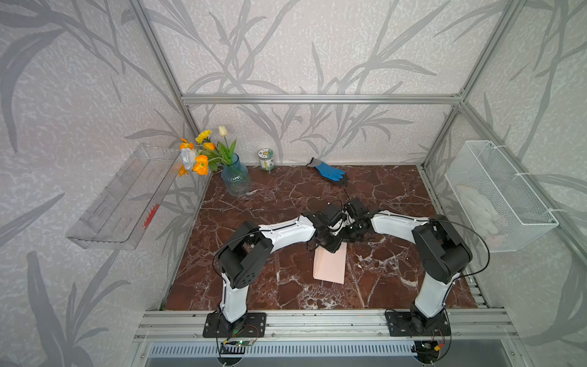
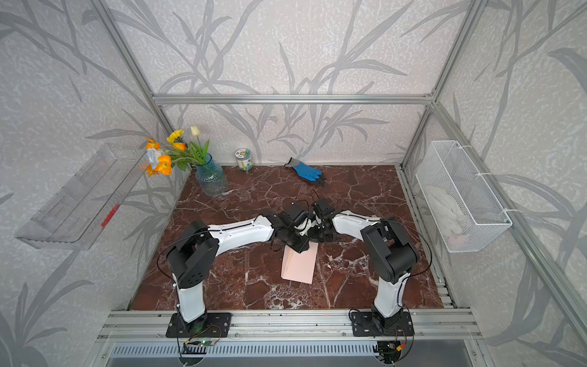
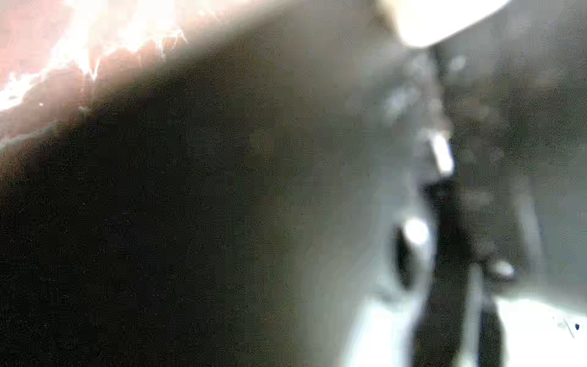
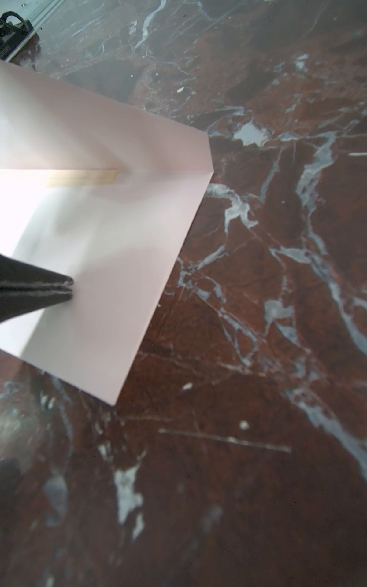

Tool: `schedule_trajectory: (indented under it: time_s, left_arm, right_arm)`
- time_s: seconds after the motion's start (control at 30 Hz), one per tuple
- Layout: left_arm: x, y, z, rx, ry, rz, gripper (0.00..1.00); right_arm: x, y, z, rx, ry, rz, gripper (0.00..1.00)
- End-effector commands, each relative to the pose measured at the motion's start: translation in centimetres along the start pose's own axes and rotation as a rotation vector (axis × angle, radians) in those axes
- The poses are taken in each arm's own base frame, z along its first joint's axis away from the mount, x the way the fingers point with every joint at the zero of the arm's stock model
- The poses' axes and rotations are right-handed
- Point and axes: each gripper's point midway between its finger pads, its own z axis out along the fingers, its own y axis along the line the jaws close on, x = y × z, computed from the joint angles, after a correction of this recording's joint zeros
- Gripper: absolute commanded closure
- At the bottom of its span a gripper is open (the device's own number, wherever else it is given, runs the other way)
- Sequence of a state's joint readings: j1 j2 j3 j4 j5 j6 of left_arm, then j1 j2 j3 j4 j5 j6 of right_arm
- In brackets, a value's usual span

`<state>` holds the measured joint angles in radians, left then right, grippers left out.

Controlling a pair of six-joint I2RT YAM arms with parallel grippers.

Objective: Fold the letter paper in half and place it into the envelope
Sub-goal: Fold the envelope flap on the envelope.

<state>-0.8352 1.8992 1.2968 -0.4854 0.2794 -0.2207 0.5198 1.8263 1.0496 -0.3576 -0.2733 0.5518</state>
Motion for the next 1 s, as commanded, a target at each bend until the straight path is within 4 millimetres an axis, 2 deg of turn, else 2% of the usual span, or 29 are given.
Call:
schedule_trajectory:
  time_s: [0.0,0.07,0.13,0.2,0.27,0.4,0.5,0.77,0.97]
  left_arm:
    - [2.2,2.0,-2.4,-0.060,0.055,-0.085,0.71]
    - [0.7,3.5,-5.6,-0.085,-0.048,-0.141,0.69]
    - [0.3,6.3,-8.3,-0.102,-0.129,-0.230,0.70]
    - [1.1,9.2,-9.6,-0.117,-0.175,-0.309,0.75]
    - [2.1,10.9,-9.1,-0.121,-0.192,-0.336,0.82]
    - [4.4,9.7,-4.8,-0.009,-0.053,-0.363,0.98]
    - [4.9,8.5,-2.4,0.040,-0.014,-0.377,1.00]
    - [4.4,6.9,-1.5,0.106,-0.004,-0.363,1.00]
    - [2.8,5.3,-3.2,0.158,-0.030,-0.363,1.00]
  right_arm:
    - [0.9,-1.7,-0.2,0.071,0.040,-0.001,1.00]
    - [1.0,-1.6,-0.1,0.069,0.047,-0.008,1.00]
    - [1.3,-1.6,0.0,0.061,0.054,-0.007,1.00]
    - [1.4,-1.6,0.1,0.052,0.055,-0.004,1.00]
    - [1.5,-1.6,0.1,0.048,0.054,-0.002,1.00]
    - [1.6,-1.5,0.1,0.046,0.058,0.008,1.00]
    - [1.5,-1.4,0.2,0.039,0.054,0.025,1.00]
    - [1.2,-1.3,0.6,0.033,0.053,0.046,1.00]
    - [1.5,-1.6,0.9,0.041,0.065,0.054,1.00]
